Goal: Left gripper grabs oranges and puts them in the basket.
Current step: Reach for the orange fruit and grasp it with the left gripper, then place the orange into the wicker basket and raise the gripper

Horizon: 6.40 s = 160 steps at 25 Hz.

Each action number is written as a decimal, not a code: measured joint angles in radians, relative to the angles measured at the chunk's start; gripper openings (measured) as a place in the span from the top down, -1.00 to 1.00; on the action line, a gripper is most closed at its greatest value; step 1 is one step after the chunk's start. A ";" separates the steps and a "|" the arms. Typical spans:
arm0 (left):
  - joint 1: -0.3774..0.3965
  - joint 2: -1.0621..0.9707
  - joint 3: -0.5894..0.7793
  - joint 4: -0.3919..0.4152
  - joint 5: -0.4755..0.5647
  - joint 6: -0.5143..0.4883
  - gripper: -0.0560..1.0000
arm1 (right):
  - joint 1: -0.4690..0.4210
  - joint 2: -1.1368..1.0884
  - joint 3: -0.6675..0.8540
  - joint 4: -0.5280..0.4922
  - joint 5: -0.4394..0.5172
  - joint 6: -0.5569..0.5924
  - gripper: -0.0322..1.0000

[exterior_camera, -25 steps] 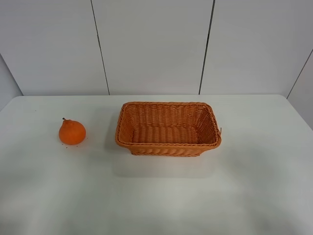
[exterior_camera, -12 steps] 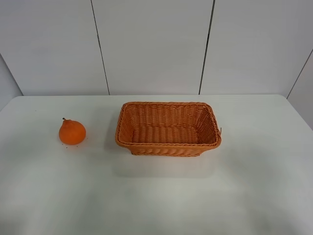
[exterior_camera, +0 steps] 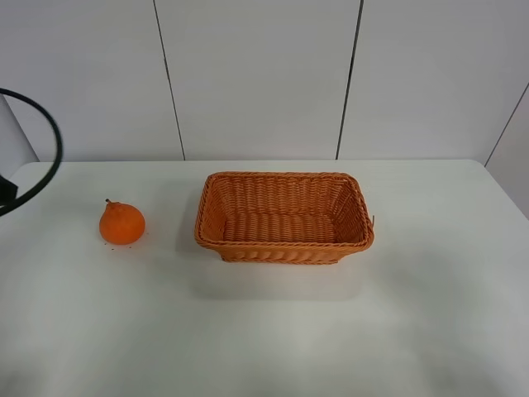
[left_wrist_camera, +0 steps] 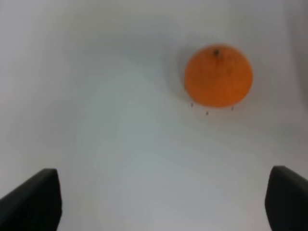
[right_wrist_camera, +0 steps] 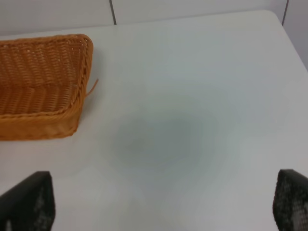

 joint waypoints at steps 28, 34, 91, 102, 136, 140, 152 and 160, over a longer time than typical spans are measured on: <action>0.000 0.966 -0.519 -0.308 -0.041 0.330 -0.89 | 0.000 0.000 0.000 0.000 0.000 0.000 -0.41; 0.000 1.039 -0.519 -0.305 -0.054 0.332 -0.89 | 0.000 0.000 0.000 0.000 0.000 0.000 -0.41; -0.161 0.706 -0.562 -0.402 0.101 0.347 0.48 | 0.000 0.000 0.000 -0.001 0.000 0.000 -0.41; -0.429 0.961 -0.873 -0.407 0.137 0.302 0.48 | 0.000 0.000 0.000 -0.001 0.000 0.000 -0.41; -0.530 1.323 -1.041 -0.400 0.109 0.301 0.48 | 0.000 0.000 0.000 -0.001 0.000 0.000 -0.41; -0.530 1.334 -1.041 -0.400 0.109 0.301 0.48 | 0.000 0.000 0.000 -0.001 0.000 0.000 -0.41; -0.530 1.337 -1.041 -0.400 0.100 0.301 0.42 | 0.000 0.000 0.000 -0.001 0.000 0.000 -0.41; -0.530 1.337 -1.041 -0.400 0.100 0.301 -0.70 | 0.000 0.000 0.000 -0.001 0.000 0.000 -0.41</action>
